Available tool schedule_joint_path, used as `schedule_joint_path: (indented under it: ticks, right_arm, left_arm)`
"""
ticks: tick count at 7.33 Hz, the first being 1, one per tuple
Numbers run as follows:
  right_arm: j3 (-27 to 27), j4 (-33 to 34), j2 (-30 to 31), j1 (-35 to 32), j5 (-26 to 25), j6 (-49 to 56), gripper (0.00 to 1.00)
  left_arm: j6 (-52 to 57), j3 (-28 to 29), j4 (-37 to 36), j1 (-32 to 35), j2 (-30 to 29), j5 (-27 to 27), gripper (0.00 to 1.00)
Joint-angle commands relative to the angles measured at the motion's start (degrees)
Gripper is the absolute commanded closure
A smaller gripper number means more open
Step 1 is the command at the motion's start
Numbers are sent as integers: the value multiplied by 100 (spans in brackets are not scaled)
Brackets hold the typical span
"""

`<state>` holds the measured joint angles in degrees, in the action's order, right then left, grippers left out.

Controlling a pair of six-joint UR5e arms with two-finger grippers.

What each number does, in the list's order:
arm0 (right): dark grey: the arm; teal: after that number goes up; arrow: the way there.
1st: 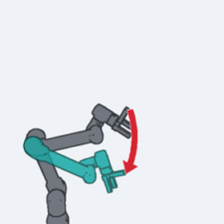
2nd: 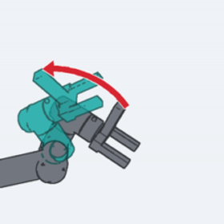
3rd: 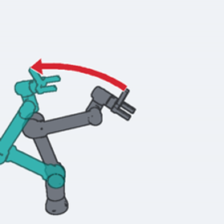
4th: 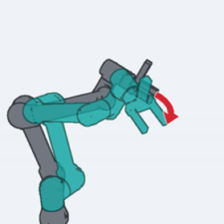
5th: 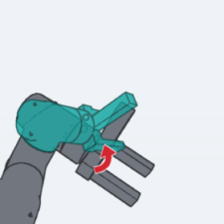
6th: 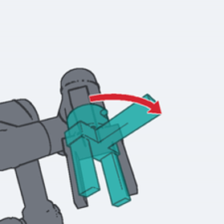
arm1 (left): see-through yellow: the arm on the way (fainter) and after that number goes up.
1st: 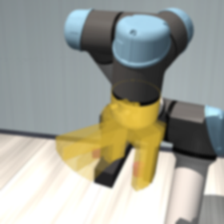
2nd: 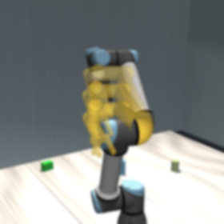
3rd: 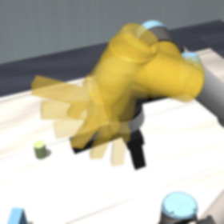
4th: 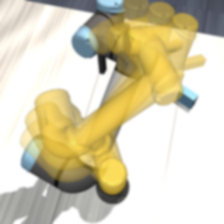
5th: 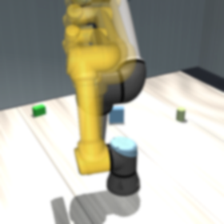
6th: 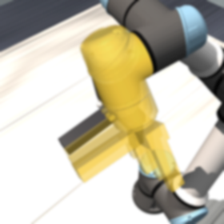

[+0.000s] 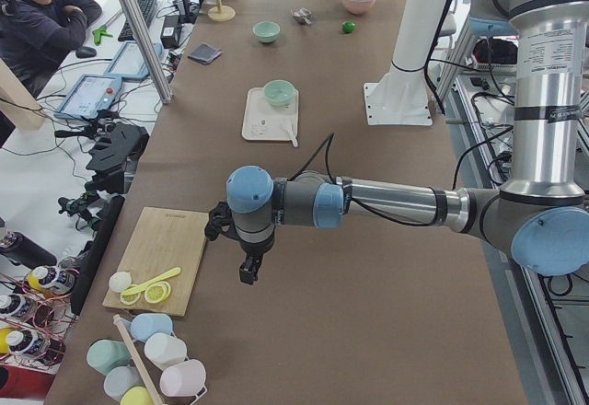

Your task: Stack green bowls together

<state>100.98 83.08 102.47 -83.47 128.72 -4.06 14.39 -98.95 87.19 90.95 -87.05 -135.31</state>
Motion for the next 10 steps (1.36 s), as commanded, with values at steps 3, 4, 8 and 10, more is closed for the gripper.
schedule_joint_path:
  ticks: [3, 4, 8, 10]
  right_arm:
    - [36, -29, 37, -267, -22, 116, 0]
    - [36, -29, 2, -267, -14, 107, 0]
    - [351, -213, -78, -328, -5, 28, 0]
    - [439, -345, -174, -442, 21, -33, 0]
  left_arm:
    - [81, 24, 808, -34, 189, 365, 1]
    - [29, 51, 808, -34, 232, 373, 1]
    - [11, 155, 1262, -33, -144, 347, 1]
    - [63, 157, 1545, -34, -145, 303, 1]
